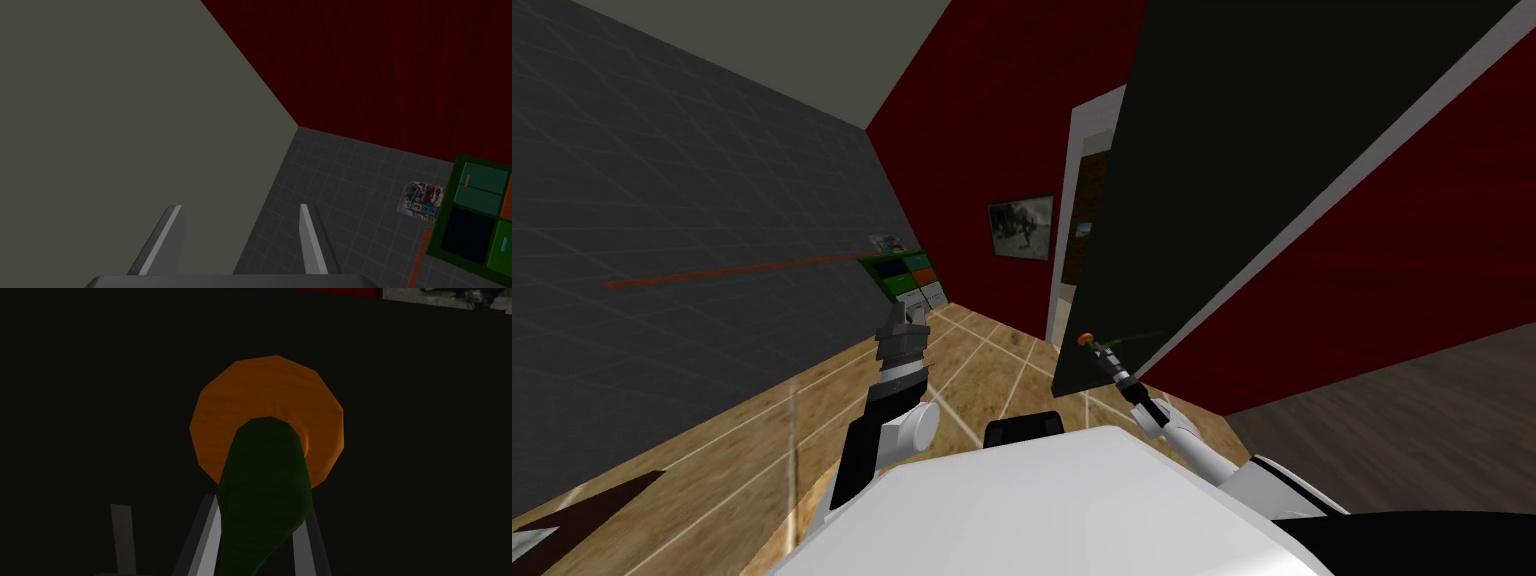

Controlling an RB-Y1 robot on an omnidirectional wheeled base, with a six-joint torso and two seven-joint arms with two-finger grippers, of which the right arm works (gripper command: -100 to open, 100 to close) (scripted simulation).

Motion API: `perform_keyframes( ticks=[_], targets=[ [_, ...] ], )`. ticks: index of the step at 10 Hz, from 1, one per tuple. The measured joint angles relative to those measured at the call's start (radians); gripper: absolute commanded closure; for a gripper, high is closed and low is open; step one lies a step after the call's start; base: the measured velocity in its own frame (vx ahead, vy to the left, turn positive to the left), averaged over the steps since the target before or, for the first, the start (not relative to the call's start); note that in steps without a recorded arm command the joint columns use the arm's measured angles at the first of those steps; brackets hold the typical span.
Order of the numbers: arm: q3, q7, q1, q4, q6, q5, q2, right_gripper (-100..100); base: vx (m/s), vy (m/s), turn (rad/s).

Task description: Pull the door open

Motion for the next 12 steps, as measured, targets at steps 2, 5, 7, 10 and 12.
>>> perform_keyframes(
  ticks=[2,5,7,10,12],
  targets=[
    [0.005,-0.009,0.013,0.0,-0.024,-0.006,-0.017,100,-0.203,-0.094,0.184],
    [0.027,-0.026,0.033,0.023,-0.081,-0.01,-0.037,100,-0.227,-0.089,0.168],
    [0.036,-0.034,0.058,0.014,-0.099,-0.014,-0.052,100,-0.161,-0.075,0.092],
    [0.048,-0.043,0.062,0.039,-0.132,-0.014,-0.056,100,-0.105,-0.046,0.085],
    [0.052,-0.047,0.064,0.045,-0.144,-0.016,-0.06,100,-0.2,-0.105,0.201]
  ],
)
